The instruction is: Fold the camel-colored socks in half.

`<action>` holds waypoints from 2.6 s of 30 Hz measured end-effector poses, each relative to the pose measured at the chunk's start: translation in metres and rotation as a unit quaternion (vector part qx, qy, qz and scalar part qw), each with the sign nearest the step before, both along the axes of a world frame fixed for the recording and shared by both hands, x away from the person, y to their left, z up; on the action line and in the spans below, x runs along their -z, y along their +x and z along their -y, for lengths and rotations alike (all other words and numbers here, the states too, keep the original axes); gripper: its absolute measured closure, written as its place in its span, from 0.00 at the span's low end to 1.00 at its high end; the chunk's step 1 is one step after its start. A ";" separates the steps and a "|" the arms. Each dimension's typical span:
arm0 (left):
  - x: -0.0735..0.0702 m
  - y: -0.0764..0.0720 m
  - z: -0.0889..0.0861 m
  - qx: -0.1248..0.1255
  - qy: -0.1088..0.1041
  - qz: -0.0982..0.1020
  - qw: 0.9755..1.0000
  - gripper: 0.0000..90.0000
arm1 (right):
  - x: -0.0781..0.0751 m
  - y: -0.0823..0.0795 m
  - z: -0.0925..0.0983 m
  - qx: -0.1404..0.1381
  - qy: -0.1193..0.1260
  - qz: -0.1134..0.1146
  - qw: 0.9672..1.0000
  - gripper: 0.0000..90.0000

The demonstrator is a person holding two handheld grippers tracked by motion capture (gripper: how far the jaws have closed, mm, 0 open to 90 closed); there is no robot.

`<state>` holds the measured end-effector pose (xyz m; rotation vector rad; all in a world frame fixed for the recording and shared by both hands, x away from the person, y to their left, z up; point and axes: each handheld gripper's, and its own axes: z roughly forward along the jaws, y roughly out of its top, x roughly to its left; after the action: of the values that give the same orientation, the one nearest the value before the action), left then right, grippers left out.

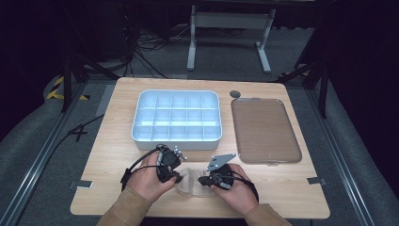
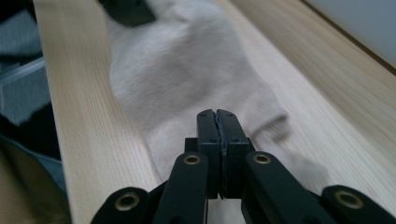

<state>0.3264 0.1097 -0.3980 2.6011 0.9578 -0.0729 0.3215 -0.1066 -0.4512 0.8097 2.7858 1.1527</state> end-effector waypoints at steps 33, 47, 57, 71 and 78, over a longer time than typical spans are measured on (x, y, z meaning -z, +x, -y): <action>-0.017 0.001 0.036 0.044 -0.021 0.006 0.999 0.92 | 0.020 0.006 0.014 0.115 0.044 -0.162 0.979 1.00; -0.007 0.002 0.059 0.068 -0.019 -0.001 0.998 0.92 | 0.021 0.004 0.012 0.104 0.049 -0.146 0.983 1.00; -0.006 0.004 0.055 0.064 -0.019 -0.004 0.998 0.92 | -0.007 0.005 0.049 0.122 0.064 -0.128 0.982 1.00; -0.009 0.004 0.063 0.072 -0.030 -0.002 0.997 0.92 | 0.010 0.006 0.052 0.115 0.001 -0.125 0.985 1.00; -0.007 0.004 0.071 0.073 -0.032 -0.004 0.997 0.92 | 0.012 0.006 0.046 0.112 0.006 -0.126 0.986 1.00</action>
<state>0.3306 0.0387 -0.3908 2.6092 0.7535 -0.1502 0.3271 -0.1527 -0.4632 1.3168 2.7818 1.0987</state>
